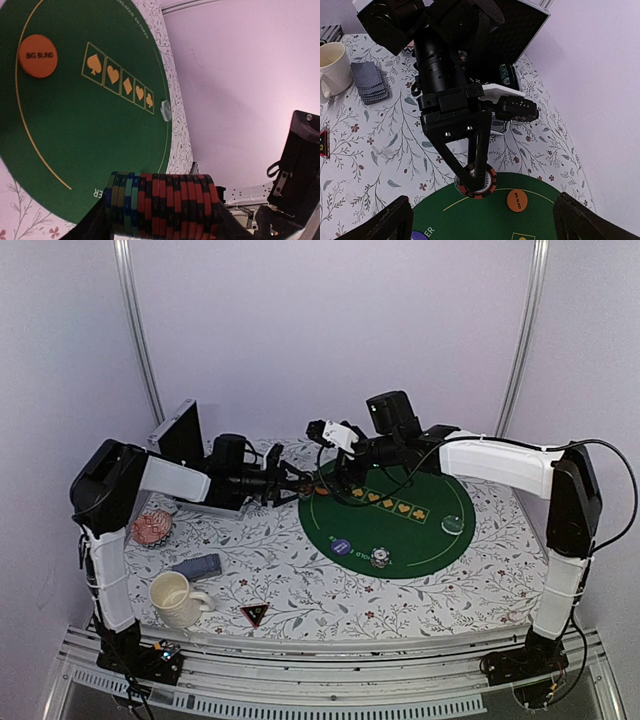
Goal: Distribute texas hold em gaming equipment
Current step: Pass from the left arm to the right
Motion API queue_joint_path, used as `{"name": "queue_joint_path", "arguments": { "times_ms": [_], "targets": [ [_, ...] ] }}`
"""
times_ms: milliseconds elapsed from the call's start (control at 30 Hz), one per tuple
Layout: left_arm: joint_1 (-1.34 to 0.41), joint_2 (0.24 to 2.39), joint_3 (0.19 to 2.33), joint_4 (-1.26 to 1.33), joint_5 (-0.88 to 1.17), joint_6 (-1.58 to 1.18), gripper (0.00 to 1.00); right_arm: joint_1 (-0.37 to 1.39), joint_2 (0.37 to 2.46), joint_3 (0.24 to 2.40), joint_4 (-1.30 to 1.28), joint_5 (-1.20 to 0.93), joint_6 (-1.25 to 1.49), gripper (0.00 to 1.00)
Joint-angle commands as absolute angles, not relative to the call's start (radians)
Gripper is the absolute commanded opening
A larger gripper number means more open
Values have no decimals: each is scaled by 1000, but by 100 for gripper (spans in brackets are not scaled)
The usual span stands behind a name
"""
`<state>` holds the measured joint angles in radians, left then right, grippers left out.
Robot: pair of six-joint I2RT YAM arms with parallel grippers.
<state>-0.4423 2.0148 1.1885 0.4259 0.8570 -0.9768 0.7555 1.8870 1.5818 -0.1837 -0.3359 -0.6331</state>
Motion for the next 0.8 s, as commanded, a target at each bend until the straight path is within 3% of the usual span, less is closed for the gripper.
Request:
{"name": "queue_joint_path", "arguments": {
  "times_ms": [0, 400, 767],
  "targets": [
    [-449, 2097, 1226, 533, 896, -1019, 0, 733, 1980, 1645, -240, -401, -690, 100],
    [-475, 2314, 1355, 530, 879, -1048, 0, 703, 2228, 1787, -316, -425, -769, 96],
    [-476, 2365, 1373, 520, 856, -1047, 0, 681, 2395, 1920, -339, -449, -762, 93]
  ]
}}
